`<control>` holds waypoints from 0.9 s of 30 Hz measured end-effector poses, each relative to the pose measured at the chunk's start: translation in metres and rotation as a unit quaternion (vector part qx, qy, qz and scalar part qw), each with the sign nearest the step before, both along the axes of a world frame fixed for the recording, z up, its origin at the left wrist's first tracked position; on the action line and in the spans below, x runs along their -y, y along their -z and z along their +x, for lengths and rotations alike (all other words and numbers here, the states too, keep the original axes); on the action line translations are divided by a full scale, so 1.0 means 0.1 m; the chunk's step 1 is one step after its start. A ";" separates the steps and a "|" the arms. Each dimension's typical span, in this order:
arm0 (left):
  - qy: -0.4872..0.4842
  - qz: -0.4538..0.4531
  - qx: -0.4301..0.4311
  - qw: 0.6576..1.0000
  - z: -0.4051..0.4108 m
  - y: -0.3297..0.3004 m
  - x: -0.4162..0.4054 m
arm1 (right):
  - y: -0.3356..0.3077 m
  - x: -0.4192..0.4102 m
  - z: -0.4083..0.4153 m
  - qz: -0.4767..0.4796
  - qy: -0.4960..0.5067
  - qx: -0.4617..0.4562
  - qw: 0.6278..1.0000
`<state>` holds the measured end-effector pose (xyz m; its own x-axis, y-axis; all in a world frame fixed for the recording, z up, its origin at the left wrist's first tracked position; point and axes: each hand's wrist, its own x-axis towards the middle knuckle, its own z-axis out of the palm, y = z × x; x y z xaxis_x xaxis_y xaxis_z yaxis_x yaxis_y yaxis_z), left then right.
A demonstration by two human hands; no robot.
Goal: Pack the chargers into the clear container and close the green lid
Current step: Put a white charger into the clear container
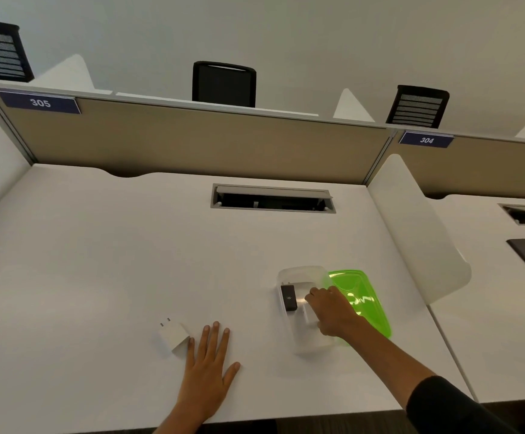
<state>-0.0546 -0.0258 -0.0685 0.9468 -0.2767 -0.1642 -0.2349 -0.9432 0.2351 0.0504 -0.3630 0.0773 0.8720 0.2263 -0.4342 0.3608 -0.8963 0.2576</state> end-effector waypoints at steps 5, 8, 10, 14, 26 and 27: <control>-0.004 -0.001 -0.018 1.000 0.00 -0.05 0.02 | -0.18 -0.10 0.13 0.078 0.033 0.073 0.994; -0.004 0.003 -0.025 1.000 0.00 -0.09 0.02 | -0.26 -0.27 0.21 0.174 0.040 0.158 0.971; -0.005 0.007 -0.029 1.000 -0.01 -0.12 0.02 | -0.29 -0.48 0.23 0.248 0.034 0.194 0.949; -0.008 0.011 -0.034 0.999 -0.01 -0.18 0.03 | -0.30 -1.07 0.20 0.338 0.028 0.162 0.927; -0.016 -0.022 -0.026 0.999 -0.02 -0.23 0.05 | 0.00 -2.73 0.03 0.338 0.086 -0.080 0.934; -0.016 -0.031 -0.015 0.999 -0.03 -0.25 0.06 | 0.04 -2.82 0.00 0.329 0.086 -0.085 0.937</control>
